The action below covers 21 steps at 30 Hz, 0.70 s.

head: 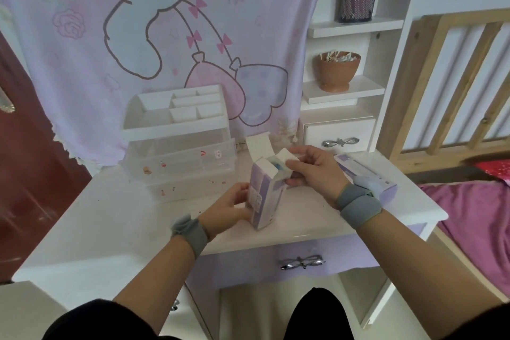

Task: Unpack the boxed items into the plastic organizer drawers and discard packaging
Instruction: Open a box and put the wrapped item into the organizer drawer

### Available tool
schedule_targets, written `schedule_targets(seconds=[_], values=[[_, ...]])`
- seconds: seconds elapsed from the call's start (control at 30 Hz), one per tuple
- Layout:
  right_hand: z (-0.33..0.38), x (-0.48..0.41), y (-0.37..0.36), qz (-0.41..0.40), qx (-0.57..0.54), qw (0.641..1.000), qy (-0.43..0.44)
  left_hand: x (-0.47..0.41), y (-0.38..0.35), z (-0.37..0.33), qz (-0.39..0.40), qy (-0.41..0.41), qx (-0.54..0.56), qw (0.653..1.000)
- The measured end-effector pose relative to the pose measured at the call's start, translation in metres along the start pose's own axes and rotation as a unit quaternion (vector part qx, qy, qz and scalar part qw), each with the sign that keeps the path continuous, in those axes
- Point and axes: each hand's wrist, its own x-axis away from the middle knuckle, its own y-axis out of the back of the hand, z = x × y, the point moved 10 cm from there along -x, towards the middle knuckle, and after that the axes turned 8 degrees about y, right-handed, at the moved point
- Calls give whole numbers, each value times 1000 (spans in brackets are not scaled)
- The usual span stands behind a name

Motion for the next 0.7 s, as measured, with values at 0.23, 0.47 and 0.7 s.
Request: schedule_targets(seconds=[0.23,0.47,0.7], values=[[13,6,-17,51,37,997,34,-9,10,8,-117,-46,-37,991],[17,15,-30,93,98,989,60,-5,30,2,-154,-100,31,982],[22,17,-30,43,326,936,126,-2,29,-5,-187,-124,3,974]])
